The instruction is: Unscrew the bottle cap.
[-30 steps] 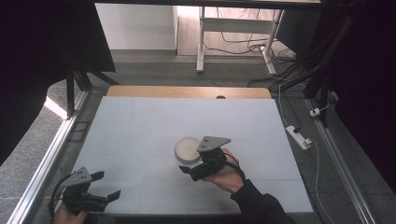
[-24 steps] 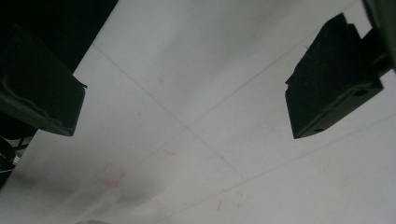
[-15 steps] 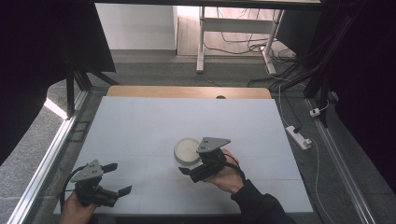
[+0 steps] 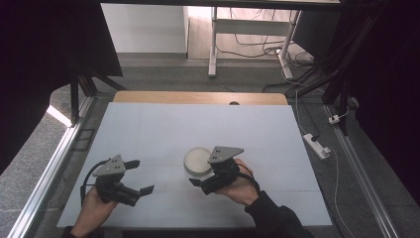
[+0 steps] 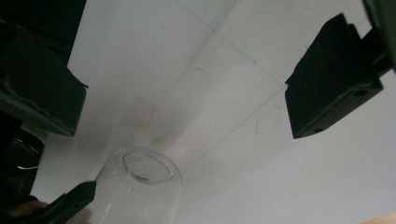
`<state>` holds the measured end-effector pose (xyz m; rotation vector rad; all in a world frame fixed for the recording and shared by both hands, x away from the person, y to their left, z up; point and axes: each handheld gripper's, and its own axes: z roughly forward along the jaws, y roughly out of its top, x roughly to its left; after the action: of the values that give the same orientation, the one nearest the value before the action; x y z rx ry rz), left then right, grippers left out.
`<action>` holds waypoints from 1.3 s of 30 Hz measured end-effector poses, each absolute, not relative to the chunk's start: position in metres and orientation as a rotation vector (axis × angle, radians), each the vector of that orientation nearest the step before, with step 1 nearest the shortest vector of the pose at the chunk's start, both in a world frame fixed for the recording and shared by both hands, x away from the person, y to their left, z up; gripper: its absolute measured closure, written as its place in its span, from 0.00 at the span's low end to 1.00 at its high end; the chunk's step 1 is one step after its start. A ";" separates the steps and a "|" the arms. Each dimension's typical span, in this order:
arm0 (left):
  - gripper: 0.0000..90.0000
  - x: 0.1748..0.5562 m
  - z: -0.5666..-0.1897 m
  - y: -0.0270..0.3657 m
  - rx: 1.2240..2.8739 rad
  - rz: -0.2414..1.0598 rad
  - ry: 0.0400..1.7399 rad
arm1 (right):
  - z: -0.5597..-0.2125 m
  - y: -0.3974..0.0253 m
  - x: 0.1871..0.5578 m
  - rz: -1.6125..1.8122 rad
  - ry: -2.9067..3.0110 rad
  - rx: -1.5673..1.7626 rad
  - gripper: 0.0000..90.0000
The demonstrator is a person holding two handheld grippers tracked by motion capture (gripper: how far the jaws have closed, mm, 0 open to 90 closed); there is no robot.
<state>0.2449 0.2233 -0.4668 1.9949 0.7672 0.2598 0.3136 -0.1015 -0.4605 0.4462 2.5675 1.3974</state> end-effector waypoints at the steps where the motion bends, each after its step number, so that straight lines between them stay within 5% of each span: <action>1: 0.00 0.247 -0.464 0.221 2.002 0.264 0.757 | -0.460 -0.101 0.313 1.398 2.568 0.444 0.08; 39: 0.00 0.314 -0.427 0.113 2.133 0.100 0.340 | -0.462 -0.098 0.312 1.413 2.596 0.392 0.08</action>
<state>0.3144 0.1130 -0.4266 2.1328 0.3398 0.1005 0.3117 -0.0977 -0.4615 0.3920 2.5961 1.4129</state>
